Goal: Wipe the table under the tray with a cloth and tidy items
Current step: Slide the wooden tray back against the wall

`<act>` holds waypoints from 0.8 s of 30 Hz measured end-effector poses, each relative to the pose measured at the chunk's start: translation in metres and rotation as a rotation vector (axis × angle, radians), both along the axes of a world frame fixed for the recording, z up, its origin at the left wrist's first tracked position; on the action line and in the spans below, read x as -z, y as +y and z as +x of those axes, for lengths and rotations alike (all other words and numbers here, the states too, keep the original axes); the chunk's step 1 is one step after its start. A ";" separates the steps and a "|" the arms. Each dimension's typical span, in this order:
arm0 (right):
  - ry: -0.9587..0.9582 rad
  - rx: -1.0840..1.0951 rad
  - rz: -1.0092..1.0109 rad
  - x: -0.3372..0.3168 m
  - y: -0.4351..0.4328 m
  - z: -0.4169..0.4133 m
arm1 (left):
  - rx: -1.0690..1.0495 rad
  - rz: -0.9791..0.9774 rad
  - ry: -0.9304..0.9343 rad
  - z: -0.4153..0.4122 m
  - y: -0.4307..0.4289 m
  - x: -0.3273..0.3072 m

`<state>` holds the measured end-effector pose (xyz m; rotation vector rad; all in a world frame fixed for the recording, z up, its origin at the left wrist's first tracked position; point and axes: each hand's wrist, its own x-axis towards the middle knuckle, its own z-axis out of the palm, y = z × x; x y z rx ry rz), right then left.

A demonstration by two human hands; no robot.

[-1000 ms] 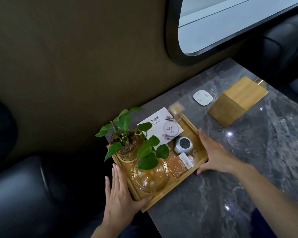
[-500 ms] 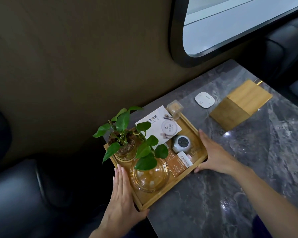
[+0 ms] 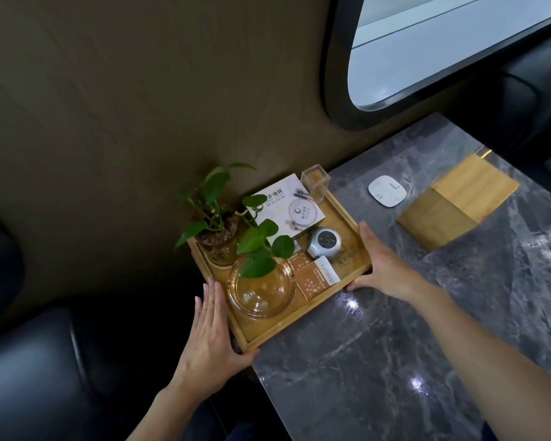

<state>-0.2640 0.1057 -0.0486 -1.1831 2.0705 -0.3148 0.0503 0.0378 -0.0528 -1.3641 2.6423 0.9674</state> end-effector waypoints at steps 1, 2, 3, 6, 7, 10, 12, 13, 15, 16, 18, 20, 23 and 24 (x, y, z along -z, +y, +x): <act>0.004 -0.004 0.003 0.000 -0.001 -0.001 | 0.003 -0.002 0.005 0.000 0.000 0.001; 0.010 -0.007 0.006 0.000 0.000 -0.001 | -0.002 -0.002 0.011 -0.001 0.000 0.002; 0.016 -0.007 0.009 0.000 0.000 -0.001 | -0.008 0.001 0.017 -0.001 0.001 0.003; 0.028 -0.002 -0.002 -0.001 0.001 0.000 | -0.014 -0.008 0.028 -0.001 0.001 0.007; 0.031 0.000 -0.006 -0.001 0.001 0.001 | -0.016 -0.005 0.033 -0.001 0.000 0.007; 0.028 0.000 -0.013 -0.002 0.001 -0.001 | -0.023 -0.013 0.039 -0.001 0.000 0.008; 0.026 -0.003 -0.018 -0.002 0.001 -0.002 | -0.029 -0.016 0.041 -0.001 0.001 0.009; 0.033 -0.005 -0.016 -0.002 0.001 -0.002 | -0.031 -0.017 0.041 -0.001 0.001 0.009; 0.054 -0.013 -0.009 -0.002 0.001 -0.002 | -0.025 -0.034 0.035 -0.001 0.002 0.009; 0.067 -0.019 -0.007 -0.003 0.001 -0.002 | -0.017 -0.044 0.029 0.000 0.002 0.009; 0.103 -0.033 0.005 -0.003 0.001 -0.001 | -0.009 -0.066 0.013 0.001 0.002 0.008; 0.141 -0.041 0.015 -0.003 0.002 -0.001 | -0.010 -0.091 -0.005 0.002 0.003 0.005; 0.165 -0.035 -0.008 -0.005 0.009 -0.001 | -0.005 -0.185 0.004 0.001 0.009 -0.006; 0.167 -0.031 -0.037 -0.007 0.012 -0.002 | -0.023 -0.210 0.040 0.000 0.014 -0.011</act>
